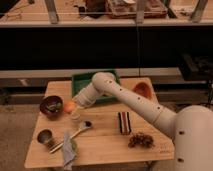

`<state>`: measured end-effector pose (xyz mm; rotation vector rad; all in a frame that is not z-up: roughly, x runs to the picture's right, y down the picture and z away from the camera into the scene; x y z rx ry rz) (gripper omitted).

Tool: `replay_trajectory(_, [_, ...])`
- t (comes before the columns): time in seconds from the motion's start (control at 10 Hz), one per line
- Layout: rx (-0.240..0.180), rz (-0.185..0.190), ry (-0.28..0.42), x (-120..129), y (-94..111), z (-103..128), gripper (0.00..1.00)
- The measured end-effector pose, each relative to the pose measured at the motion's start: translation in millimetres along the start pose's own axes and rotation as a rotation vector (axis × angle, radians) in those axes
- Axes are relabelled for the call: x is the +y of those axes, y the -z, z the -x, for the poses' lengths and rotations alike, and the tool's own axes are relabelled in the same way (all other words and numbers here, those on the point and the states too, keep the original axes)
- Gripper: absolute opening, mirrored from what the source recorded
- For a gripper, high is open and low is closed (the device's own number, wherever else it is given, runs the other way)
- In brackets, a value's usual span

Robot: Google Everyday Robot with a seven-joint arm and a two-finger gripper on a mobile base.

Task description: Place apple in paper cup

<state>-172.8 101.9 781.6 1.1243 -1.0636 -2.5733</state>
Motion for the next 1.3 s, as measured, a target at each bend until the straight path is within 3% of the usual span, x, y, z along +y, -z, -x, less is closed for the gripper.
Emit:
replay_trajectory(0.2, [0.004, 0.003, -0.004, 0.1, -1.5, -2.5, 0.77])
replay_trajectory(0.9, [0.021, 0.051, 0.021, 3.8, 10.2, -19.5, 0.77])
replay_trajectory(1.3, [0.03, 0.066, 0.001, 2.8, 32.9, 2.9, 0.77])
